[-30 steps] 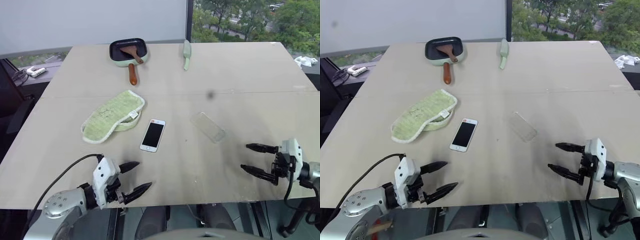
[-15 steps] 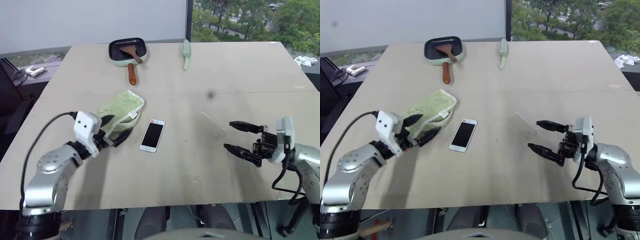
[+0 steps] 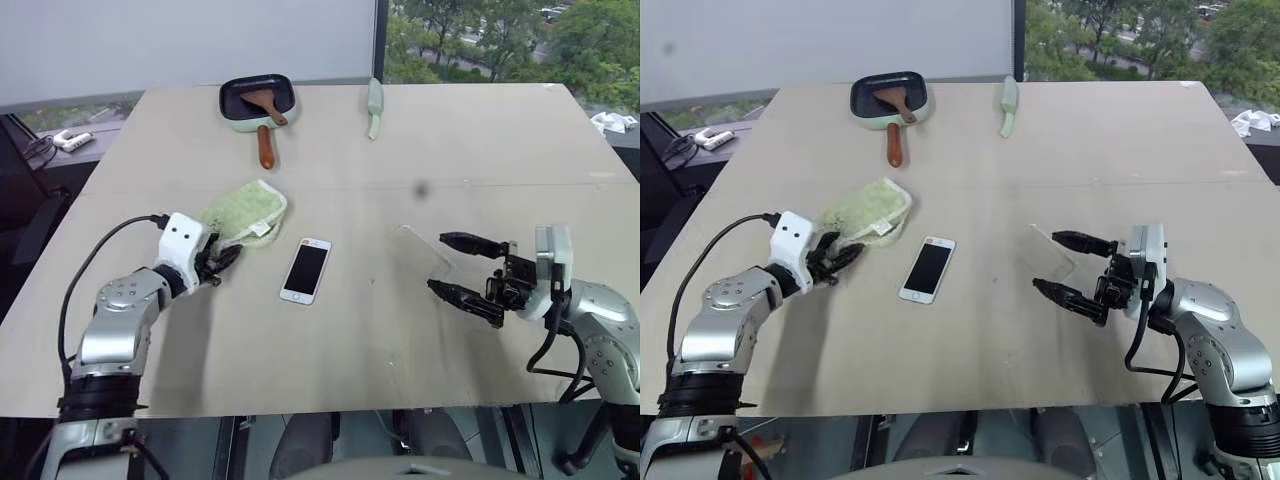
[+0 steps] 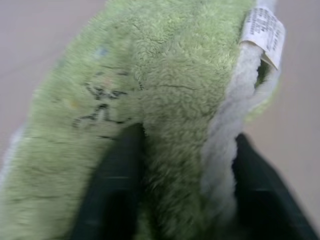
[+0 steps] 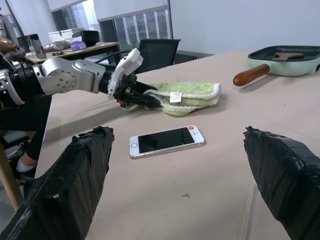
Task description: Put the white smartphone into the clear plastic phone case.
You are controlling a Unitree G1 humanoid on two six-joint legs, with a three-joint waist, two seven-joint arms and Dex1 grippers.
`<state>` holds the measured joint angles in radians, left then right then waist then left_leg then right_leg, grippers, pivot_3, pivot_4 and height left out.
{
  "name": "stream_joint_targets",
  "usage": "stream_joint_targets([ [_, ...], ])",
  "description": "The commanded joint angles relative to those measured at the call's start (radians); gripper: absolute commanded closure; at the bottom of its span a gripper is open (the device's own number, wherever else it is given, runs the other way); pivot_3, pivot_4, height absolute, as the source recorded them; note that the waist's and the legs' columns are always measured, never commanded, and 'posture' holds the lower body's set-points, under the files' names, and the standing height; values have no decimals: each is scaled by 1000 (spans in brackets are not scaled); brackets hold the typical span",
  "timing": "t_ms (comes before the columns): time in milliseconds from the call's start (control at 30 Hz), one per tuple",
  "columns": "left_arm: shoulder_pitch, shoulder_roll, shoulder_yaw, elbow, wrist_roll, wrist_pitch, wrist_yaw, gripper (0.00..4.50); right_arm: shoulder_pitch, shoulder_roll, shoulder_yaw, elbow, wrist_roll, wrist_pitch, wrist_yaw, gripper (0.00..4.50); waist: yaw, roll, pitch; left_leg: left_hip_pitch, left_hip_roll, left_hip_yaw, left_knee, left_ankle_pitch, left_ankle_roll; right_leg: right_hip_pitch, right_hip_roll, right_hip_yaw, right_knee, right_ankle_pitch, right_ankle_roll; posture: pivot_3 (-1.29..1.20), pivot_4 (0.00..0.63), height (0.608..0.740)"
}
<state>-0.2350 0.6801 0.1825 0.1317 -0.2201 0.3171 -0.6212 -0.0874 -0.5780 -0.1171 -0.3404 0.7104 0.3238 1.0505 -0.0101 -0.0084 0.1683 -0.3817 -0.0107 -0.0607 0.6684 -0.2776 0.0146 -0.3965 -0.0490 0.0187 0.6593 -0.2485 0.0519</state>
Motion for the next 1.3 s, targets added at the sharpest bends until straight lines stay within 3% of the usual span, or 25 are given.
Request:
stream_joint_targets([
  [33, -42, 2, 18, 40, 22, -40, 30, 4428, -31, 24, -12, -36, -29, -29, -70, 0, 0, 0, 0, 0, 0, 0, 0, 0, 0, 0, 0, 0, 0, 0, 0, 0, 150, 740],
  [267, -179, 9, 60, 215, 47, -113, 111, 4470, -94, 63, 29, -10, -160, -77, -175, 0, -1, -1, 0, -1, -1, -1, 0, 0, 0, -1, 0, -1, 1, 0, 0, 0, 150, 740],
  [567, -600, 60, 21, 799, 152, -434, 172, 4470, -146, 91, 56, 14, -203, -92, -210, 0, 0, -6, 3, -3, -5, -2, 0, 0, 0, -2, -1, -2, 0, 0, 1, 0, 150, 740],
  [767, -745, 39, -18, 1021, 211, -515, 211, 2121, -141, 96, 50, 3, -206, -96, -224, 0, -5, -7, 2, -11, -7, -1, 1, 1, -1, -12, 0, -2, 2, 0, 1, 0, 150, 740],
  [833, -749, 32, -17, 1043, 211, -523, 214, 1068, -129, 92, 45, -2, -210, -99, -227, 0, -6, -7, 2, -16, -7, -1, 2, 4, -6, -16, 0, -1, 4, 0, 1, 0, 150, 740],
  [900, -747, 30, -14, 1054, 209, -528, 223, 33, -122, 90, 41, -8, -210, -98, -232, 0, -7, -8, 2, -16, -7, -1, 2, 4, -6, -16, 0, -1, 4, 0, 1, 0, 150, 740],
  [1000, -733, 24, 19, 1034, 168, -543, 196, 33, -108, 84, 34, -16, -208, -98, -239, 0, -5, -8, 3, -16, -7, -1, 2, 3, -5, -16, 0, -1, 4, 0, 1, 0, 150, 740],
  [1100, -694, -2, 65, 931, 76, -553, 56, 33, -100, 72, 22, -10, -207, -100, -235, 0, -5, -8, 3, -16, -6, 0, 2, 3, -5, -16, 0, -1, 4, 0, 1, 0, 150, 740],
  [1300, -406, -32, 41, 383, -131, -340, -261, 33, -76, 16, 39, -5, -236, -79, -217, 0, -6, -8, 3, -16, -3, 1, 2, 4, -6, -16, -1, 0, 4, 0, 1, 0, 150, 740],
])
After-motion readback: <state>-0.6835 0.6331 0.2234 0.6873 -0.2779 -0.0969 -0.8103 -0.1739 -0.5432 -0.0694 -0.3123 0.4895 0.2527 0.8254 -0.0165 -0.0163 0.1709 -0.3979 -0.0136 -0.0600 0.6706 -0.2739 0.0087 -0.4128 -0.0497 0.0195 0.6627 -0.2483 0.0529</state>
